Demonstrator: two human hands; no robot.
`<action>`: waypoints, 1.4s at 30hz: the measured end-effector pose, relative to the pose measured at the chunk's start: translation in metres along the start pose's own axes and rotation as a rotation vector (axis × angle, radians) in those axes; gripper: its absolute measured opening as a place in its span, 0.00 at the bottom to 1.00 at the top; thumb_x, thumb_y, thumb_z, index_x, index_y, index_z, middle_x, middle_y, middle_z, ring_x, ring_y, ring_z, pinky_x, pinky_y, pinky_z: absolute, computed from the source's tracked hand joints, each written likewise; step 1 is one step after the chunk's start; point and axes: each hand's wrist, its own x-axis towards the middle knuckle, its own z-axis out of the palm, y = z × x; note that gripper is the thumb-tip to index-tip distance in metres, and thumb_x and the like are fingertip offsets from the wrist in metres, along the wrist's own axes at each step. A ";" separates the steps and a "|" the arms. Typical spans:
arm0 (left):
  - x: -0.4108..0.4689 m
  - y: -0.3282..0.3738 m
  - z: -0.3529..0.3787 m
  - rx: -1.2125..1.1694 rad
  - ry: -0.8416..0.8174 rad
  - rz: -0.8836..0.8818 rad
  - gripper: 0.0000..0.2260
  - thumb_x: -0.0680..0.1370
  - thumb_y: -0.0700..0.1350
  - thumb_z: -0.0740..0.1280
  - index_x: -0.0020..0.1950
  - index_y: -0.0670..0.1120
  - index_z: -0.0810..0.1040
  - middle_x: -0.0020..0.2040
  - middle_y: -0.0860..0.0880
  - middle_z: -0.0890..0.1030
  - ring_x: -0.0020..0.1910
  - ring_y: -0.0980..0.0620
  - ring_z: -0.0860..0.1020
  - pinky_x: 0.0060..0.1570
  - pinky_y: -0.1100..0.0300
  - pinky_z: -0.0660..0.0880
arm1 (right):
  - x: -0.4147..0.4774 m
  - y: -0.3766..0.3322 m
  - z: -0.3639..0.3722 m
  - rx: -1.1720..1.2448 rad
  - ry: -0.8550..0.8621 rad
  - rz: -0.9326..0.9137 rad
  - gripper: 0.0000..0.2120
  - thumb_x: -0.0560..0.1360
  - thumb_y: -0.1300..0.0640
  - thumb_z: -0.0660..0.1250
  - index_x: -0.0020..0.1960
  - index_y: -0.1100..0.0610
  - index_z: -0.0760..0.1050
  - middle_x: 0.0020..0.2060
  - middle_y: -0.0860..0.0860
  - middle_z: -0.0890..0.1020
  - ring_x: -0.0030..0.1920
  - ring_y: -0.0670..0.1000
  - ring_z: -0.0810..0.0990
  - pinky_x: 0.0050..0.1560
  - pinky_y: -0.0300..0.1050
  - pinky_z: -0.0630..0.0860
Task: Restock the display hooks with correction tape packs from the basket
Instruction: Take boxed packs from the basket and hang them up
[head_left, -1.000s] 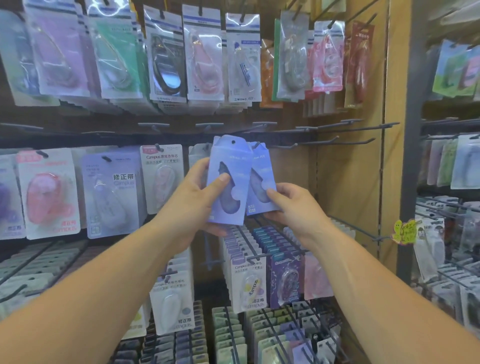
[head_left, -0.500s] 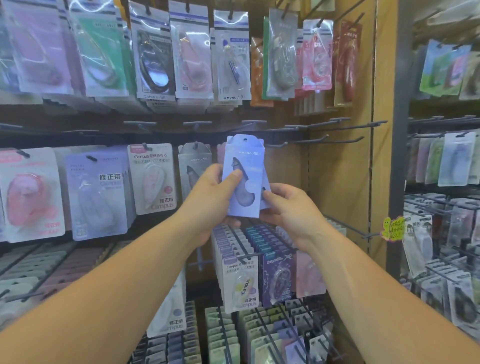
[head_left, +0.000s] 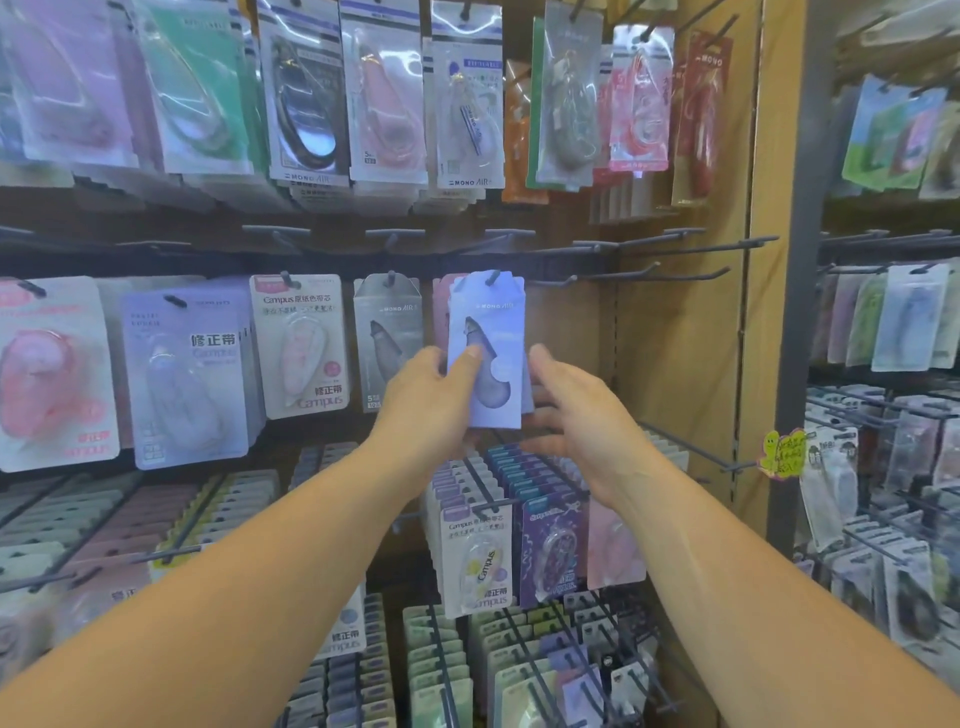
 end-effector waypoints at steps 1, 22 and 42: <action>0.000 -0.005 -0.001 0.087 0.006 0.034 0.17 0.81 0.61 0.59 0.53 0.49 0.77 0.51 0.46 0.83 0.49 0.40 0.84 0.51 0.37 0.84 | 0.000 0.000 0.002 -0.026 0.007 -0.018 0.18 0.81 0.39 0.63 0.62 0.51 0.78 0.50 0.46 0.87 0.45 0.42 0.86 0.43 0.43 0.80; 0.006 -0.027 -0.020 0.497 -0.027 0.204 0.10 0.85 0.51 0.64 0.63 0.48 0.74 0.51 0.46 0.83 0.51 0.43 0.81 0.52 0.48 0.79 | 0.036 0.000 0.022 -0.329 0.160 0.082 0.25 0.82 0.41 0.63 0.75 0.53 0.68 0.64 0.50 0.77 0.54 0.52 0.82 0.52 0.50 0.83; -0.286 -0.182 0.062 0.840 -0.725 0.457 0.23 0.76 0.66 0.61 0.61 0.50 0.77 0.56 0.50 0.79 0.52 0.43 0.82 0.49 0.49 0.82 | -0.311 0.159 -0.161 -0.914 -0.477 0.677 0.21 0.79 0.42 0.70 0.68 0.50 0.76 0.61 0.46 0.80 0.58 0.46 0.79 0.61 0.41 0.74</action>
